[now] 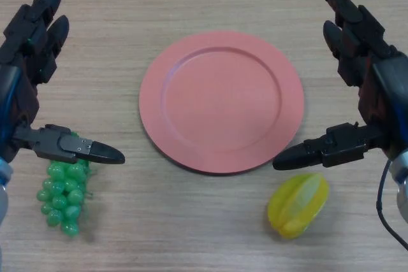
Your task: Pick up the yellow starfruit and place it on the plate
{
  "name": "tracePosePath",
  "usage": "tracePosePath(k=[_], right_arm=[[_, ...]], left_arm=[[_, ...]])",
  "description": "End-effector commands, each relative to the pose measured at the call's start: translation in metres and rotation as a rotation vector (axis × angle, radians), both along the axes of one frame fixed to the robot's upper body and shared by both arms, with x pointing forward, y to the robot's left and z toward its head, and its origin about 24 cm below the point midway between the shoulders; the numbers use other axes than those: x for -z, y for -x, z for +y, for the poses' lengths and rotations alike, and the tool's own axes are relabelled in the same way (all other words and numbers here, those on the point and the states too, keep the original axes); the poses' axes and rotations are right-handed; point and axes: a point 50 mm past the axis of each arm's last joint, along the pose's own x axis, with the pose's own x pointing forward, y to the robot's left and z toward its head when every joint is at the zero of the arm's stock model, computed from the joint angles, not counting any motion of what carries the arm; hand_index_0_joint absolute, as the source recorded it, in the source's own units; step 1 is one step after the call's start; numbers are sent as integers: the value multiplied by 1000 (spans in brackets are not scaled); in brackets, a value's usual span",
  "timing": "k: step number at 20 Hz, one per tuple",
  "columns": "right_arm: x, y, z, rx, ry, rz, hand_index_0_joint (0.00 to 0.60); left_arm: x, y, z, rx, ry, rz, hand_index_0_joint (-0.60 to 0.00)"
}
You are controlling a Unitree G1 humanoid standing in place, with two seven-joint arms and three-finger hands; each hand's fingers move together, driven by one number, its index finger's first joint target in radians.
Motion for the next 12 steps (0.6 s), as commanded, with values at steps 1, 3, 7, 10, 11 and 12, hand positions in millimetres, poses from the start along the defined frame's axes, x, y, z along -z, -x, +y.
tracePosePath(k=[1, 3, 7, 10, 11, 12], right_arm=[[-36, 7, -6, 3, -26, -232, 0], [-36, 8, -7, 0, -18, -232, 0], [-34, 9, -7, -16, -23, -226, 0], [-22, 16, -10, -131, 91, -178, 0], [-20, 18, -10, -151, 93, -175, 0], [-13, 20, -13, -191, 122, -154, 0]], left_arm=[[-36, 12, 9, -51, -55, -261, 0], [-36, 12, 9, -49, -52, -261, 0], [-35, 13, 11, -58, -52, -264, 0], [-34, 12, 12, -75, -55, -264, 0], [-34, 11, 11, -76, -57, -264, 0], [-34, 10, 8, -74, -65, -266, 0]])
